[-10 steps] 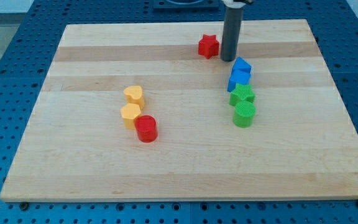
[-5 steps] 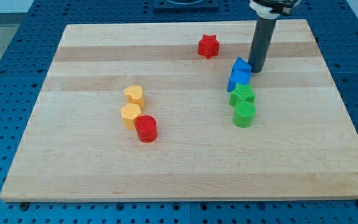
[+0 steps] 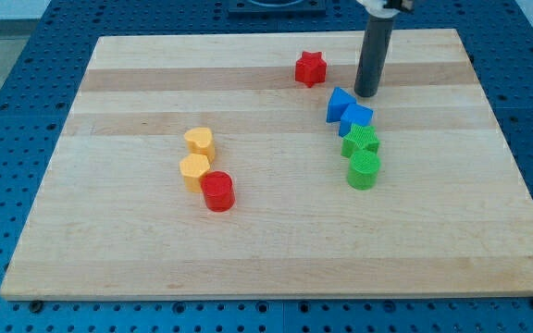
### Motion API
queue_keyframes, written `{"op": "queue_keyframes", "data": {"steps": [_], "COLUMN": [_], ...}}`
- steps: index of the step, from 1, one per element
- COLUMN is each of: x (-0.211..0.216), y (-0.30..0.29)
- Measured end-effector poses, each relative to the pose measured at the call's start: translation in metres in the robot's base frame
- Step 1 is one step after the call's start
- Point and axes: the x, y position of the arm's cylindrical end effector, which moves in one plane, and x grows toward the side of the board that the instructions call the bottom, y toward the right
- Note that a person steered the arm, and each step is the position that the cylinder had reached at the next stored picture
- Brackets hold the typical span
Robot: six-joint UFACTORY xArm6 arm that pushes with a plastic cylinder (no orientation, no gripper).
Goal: Slide the blue triangle to the top left of the blue cube
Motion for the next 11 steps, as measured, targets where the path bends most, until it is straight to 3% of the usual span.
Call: {"op": "queue_keyframes", "data": {"steps": [3,5,11], "x": [0.014,0.049,0.040], "y": [-0.100,-0.103,-0.062]}}
